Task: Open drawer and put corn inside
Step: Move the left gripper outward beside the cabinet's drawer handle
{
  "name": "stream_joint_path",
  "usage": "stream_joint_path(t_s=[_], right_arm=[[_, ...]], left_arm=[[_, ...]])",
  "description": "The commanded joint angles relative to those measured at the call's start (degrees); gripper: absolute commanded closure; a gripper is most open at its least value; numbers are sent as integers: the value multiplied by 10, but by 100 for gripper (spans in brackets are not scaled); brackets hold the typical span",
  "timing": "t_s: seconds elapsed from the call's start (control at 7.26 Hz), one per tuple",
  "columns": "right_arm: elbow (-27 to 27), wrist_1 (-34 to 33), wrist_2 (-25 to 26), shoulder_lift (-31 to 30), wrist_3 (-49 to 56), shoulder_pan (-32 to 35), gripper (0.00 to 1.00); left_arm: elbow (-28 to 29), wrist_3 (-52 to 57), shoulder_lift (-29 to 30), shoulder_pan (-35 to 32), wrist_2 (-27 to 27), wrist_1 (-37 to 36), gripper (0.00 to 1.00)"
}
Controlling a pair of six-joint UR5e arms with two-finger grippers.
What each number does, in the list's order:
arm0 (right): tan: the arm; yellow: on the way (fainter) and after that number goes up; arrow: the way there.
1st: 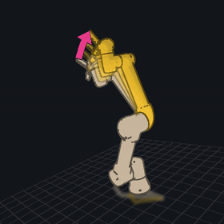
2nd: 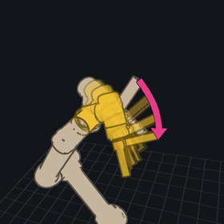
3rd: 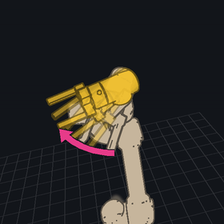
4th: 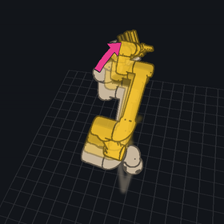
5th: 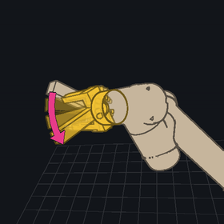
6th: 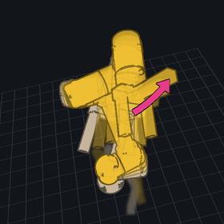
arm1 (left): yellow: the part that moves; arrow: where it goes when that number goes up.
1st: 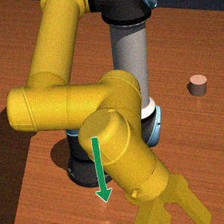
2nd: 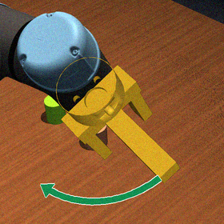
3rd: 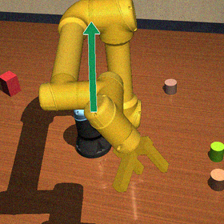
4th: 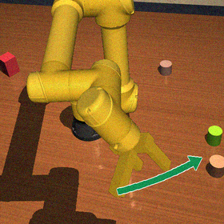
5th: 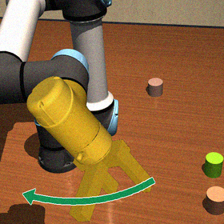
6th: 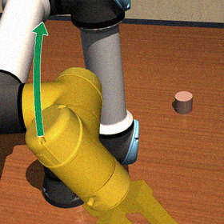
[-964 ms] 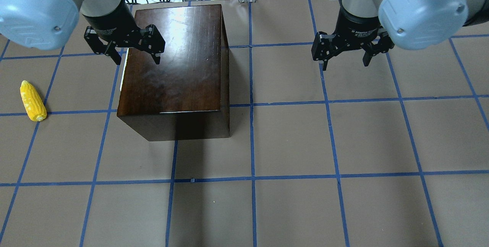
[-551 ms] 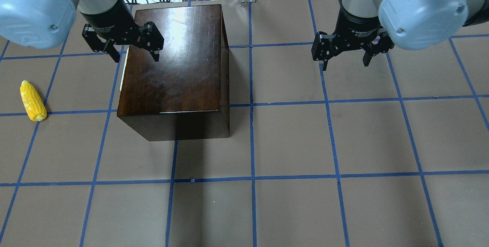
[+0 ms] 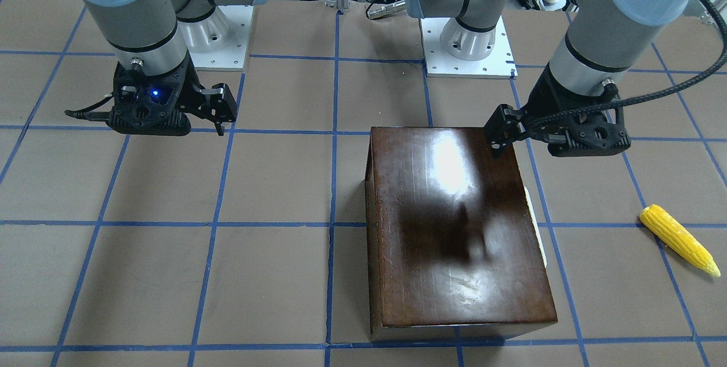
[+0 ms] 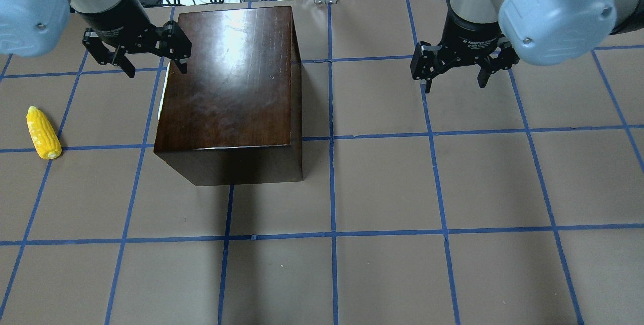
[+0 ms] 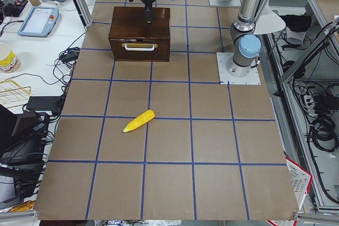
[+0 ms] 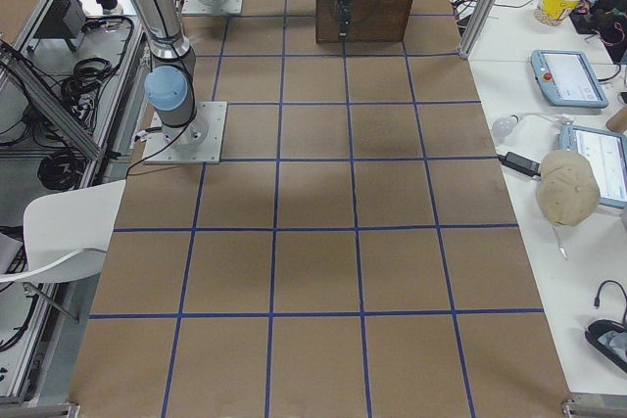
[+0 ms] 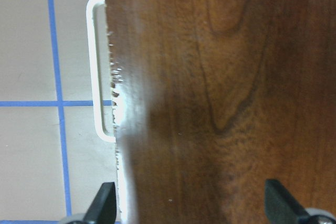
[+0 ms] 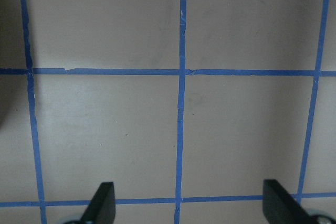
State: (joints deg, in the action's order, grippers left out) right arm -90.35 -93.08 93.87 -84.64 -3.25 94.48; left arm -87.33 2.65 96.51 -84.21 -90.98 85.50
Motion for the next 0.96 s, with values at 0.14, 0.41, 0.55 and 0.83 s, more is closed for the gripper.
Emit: stream_joint_path(t_s=[0.14,0.41,0.55,0.83], right_arm=[[0,0,0,0,0,0,0],[0,0,0,0,0,0,0],[0,0,0,0,0,0,0],[0,0,0,0,0,0,0]], left_arm=[[0,90,1,79,42,-3,0],[0,193,15,149,58,-5,0],[0,222,21,168,59,-6,0],[-5,252,46,180,99,-23,0]])
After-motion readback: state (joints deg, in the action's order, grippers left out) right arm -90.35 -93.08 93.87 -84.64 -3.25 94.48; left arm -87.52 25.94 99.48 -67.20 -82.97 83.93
